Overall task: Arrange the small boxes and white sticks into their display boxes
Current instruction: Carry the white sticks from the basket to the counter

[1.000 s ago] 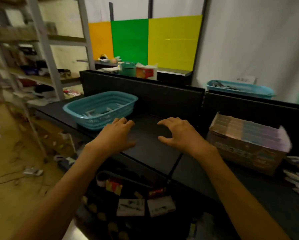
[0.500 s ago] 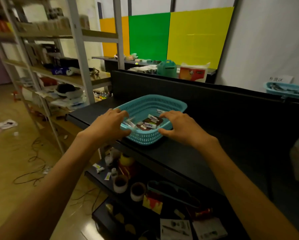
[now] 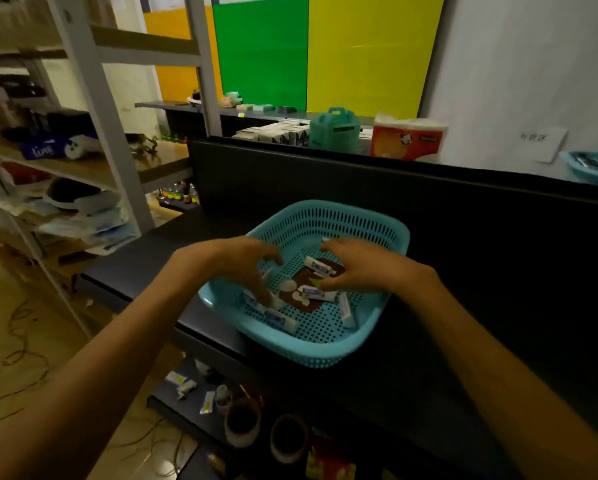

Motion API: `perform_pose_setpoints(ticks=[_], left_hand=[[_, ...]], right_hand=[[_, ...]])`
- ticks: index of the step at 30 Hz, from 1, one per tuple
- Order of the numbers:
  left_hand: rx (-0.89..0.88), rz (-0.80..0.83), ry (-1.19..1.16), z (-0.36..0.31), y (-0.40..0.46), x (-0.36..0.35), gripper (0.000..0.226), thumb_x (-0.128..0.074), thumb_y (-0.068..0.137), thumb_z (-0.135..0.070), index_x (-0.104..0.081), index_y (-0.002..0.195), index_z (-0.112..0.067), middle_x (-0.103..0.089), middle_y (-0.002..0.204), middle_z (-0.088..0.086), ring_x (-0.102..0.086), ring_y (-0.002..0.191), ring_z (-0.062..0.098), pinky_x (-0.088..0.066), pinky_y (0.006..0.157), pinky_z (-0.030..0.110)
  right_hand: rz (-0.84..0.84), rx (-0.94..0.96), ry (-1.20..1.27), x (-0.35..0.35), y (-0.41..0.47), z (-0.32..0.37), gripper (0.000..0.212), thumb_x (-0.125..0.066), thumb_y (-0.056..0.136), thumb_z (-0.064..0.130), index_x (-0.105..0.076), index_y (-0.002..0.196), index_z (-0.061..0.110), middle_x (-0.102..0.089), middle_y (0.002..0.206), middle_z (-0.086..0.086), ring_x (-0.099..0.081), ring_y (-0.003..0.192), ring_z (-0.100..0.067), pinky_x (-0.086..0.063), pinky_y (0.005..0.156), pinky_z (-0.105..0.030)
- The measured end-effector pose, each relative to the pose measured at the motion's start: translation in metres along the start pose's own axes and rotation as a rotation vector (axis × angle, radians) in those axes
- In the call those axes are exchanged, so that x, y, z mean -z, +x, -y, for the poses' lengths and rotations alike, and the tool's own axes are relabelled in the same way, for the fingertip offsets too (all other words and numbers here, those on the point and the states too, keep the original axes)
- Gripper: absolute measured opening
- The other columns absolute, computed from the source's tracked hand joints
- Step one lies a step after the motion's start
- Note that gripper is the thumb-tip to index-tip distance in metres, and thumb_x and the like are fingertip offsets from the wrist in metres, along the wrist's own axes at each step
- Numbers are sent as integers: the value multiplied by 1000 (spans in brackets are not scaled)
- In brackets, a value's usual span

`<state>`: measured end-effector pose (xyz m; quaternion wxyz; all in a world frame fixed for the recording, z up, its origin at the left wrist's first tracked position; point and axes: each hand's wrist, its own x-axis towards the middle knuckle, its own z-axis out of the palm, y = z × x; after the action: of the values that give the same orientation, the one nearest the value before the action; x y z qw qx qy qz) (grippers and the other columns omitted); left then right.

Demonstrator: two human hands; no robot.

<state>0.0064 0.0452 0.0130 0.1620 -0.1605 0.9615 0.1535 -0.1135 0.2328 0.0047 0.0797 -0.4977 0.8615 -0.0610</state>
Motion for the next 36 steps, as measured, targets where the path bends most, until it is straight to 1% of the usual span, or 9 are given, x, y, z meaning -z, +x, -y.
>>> perform_pose_setpoints(ticks=[2, 6, 10, 15, 18, 21, 25, 31, 36], left_hand=[[-32, 119, 81, 0, 12, -2, 78, -82, 61, -42, -41, 128, -48, -41, 136, -9, -45, 117, 18, -45, 96, 46], [-113, 187, 290, 1, 28, -2, 88, -84, 60, -38, -36, 133, -46, -35, 135, -9, -37, 124, 23, -40, 99, 48], [-198, 212, 378, 10, 46, -6, 82, -84, 61, -33, -38, 128, -44, -36, 131, -7, -40, 121, 23, -40, 100, 49], [-390, 182, 375, 9, 61, -4, 77, -80, 66, -39, -38, 130, -42, -42, 118, -8, -47, 109, 19, -44, 96, 41], [-472, 201, 432, 5, 65, -4, 74, -78, 69, -41, -40, 132, -36, -40, 118, -6, -46, 106, 20, -45, 95, 39], [-521, 237, 447, 4, 70, -5, 78, -78, 69, -41, -38, 136, -35, -42, 128, -5, -47, 104, 17, -46, 91, 35], [-579, 257, 455, 2, 70, -6, 84, -78, 66, -45, -37, 139, -34, -44, 136, -7, -50, 116, 20, -46, 97, 40], [-575, 271, 463, 8, 72, -8, 63, -73, 76, -33, -45, 133, -32, -53, 124, 0, -58, 103, 22, -53, 88, 41], [-605, 244, 436, 14, 66, -2, 66, -73, 77, -31, -42, 135, -28, -53, 126, -2, -54, 109, 20, -48, 93, 39]], right_hand=[[58, -20, 12, -4, 14, -1, 72, -66, 81, 51, -36, 141, 26, -43, 141, 3, -46, 121, -17, -41, 101, -37], [203, -44, -4, -13, 34, 3, 79, -68, 79, 52, -30, 145, 30, -42, 142, 5, -45, 124, -18, -40, 103, -37], [286, -40, -48, -20, 44, 10, 63, -71, 80, 37, -42, 136, 35, -48, 127, 4, -49, 114, -19, -45, 96, -38], [222, -83, -130, -24, 39, 14, 39, -70, 82, 27, -55, 118, 22, -57, 115, 1, -54, 104, -19, -45, 85, -31], [199, -126, -29, -26, 38, 19, 56, -76, 77, 31, -46, 124, 26, -57, 118, 5, -55, 104, -17, -48, 89, -36], [198, -175, -21, -28, 46, 29, 66, -77, 75, 32, -37, 127, 25, -56, 116, 1, -56, 98, -19, -51, 85, -40], [227, -215, -100, -31, 57, 41, 56, -74, 77, 32, -43, 121, 18, -54, 110, -2, -55, 92, -19, -51, 81, -38], [240, -286, -23, -33, 58, 40, 56, -70, 80, 31, -43, 127, 19, -49, 113, 0, -52, 99, -20, -48, 85, -36], [255, -326, 78, -31, 54, 41, 45, -69, 83, 27, -44, 120, 23, -47, 95, 11, -51, 90, -13, -46, 80, -29]])
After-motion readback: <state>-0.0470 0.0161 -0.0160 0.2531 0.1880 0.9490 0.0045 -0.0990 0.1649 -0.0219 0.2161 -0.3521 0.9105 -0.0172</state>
